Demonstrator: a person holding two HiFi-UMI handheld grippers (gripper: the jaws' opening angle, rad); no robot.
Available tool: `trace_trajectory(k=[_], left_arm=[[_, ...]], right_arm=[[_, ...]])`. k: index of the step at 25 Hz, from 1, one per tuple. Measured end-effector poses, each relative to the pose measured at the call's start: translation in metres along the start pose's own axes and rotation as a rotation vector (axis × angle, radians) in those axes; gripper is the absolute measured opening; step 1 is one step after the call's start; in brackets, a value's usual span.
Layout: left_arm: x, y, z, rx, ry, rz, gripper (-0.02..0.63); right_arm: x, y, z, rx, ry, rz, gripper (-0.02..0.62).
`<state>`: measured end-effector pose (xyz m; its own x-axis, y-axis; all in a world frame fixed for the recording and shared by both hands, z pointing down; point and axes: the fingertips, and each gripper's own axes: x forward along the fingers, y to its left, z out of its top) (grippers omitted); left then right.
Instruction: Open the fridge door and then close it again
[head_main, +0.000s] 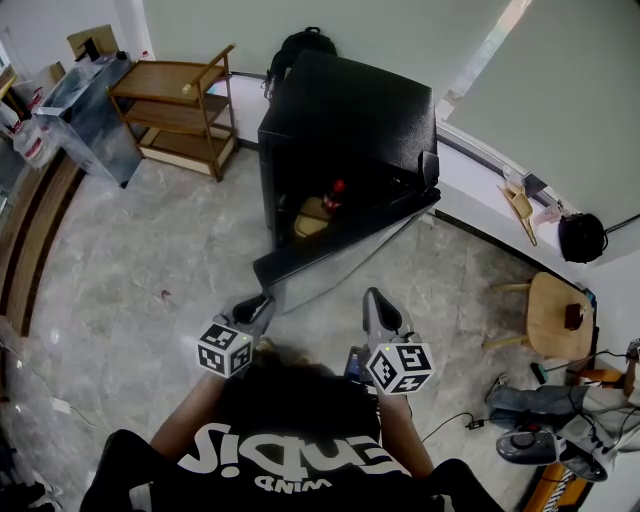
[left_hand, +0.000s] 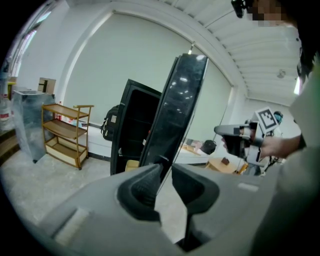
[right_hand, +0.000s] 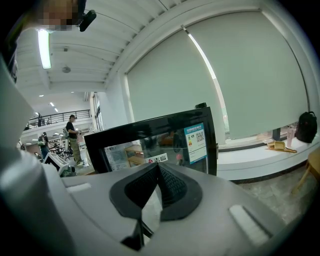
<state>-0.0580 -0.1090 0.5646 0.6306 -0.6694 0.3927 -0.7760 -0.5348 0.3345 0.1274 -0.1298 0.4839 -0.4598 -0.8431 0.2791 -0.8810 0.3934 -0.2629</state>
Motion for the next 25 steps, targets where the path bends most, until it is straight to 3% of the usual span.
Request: trace_trajectory(k=[25], left_arm=[[0.022,0.062,0.031,-0.020,-0.028,0.091,0.087]], right_arm=[[0.017,0.003,0.000,-0.004,0.010,-0.005,0.000]])
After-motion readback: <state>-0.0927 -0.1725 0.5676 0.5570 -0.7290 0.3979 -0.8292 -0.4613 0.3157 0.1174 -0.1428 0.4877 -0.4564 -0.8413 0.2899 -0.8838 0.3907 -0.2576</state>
